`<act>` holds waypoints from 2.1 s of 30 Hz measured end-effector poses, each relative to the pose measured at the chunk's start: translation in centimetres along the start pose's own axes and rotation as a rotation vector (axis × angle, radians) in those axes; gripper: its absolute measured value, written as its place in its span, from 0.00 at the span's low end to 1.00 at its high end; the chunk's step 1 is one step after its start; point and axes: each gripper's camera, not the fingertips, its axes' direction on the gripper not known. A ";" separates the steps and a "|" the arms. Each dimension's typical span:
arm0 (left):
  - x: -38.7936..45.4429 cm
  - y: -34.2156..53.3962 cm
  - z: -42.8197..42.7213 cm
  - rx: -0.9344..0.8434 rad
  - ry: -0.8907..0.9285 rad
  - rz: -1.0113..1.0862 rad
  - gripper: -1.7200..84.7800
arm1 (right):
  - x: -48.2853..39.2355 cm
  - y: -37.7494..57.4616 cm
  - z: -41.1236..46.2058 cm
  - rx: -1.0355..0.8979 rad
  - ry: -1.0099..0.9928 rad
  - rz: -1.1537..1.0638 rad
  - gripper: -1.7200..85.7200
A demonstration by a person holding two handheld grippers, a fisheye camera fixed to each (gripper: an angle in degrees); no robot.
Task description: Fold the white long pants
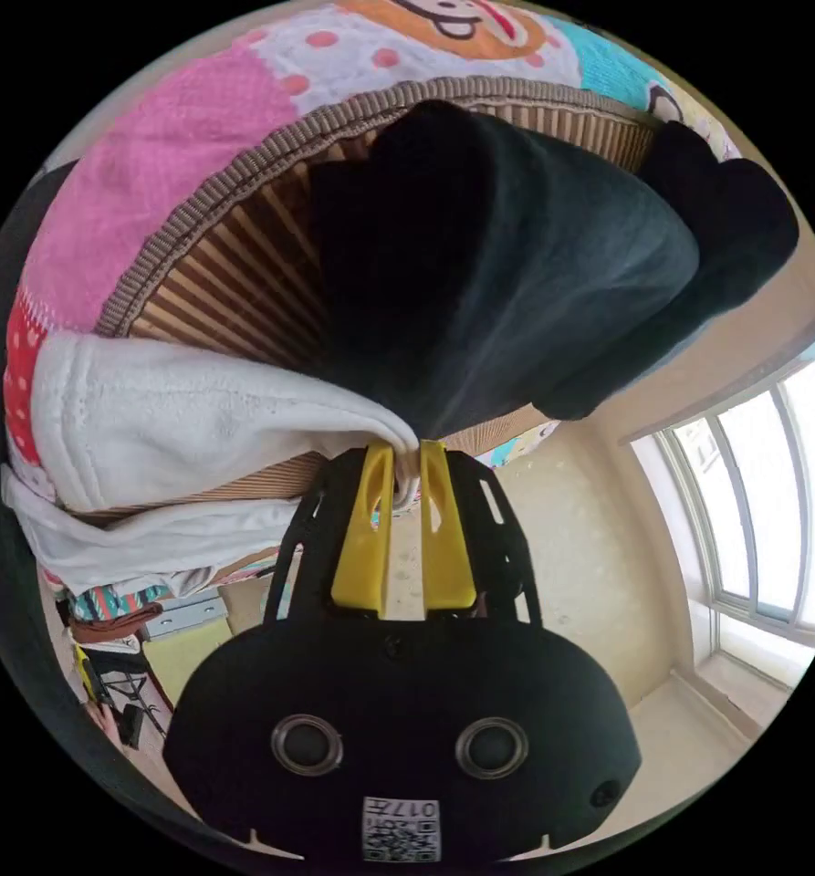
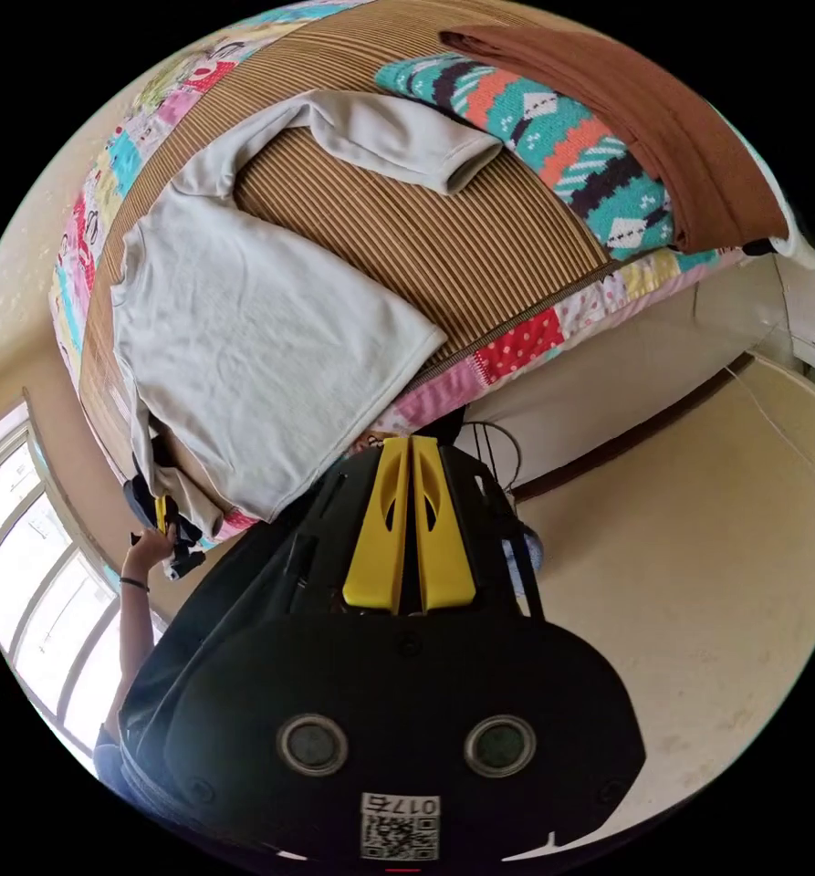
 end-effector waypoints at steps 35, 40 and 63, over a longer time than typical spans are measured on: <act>-36.7 32.9 19.9 -0.688 -1.620 1.521 0.10 | 20.5 -11.1 -3.2 -0.046 -0.396 0.051 0.05; -37.0 31.1 13.1 -0.484 -1.484 1.297 0.10 | 23.8 -16.0 -4.3 0.095 -0.938 0.194 0.15; -49.3 32.5 -4.6 -0.113 -1.280 0.913 0.07 | 26.4 -24.3 -7.3 0.464 -1.070 0.561 0.04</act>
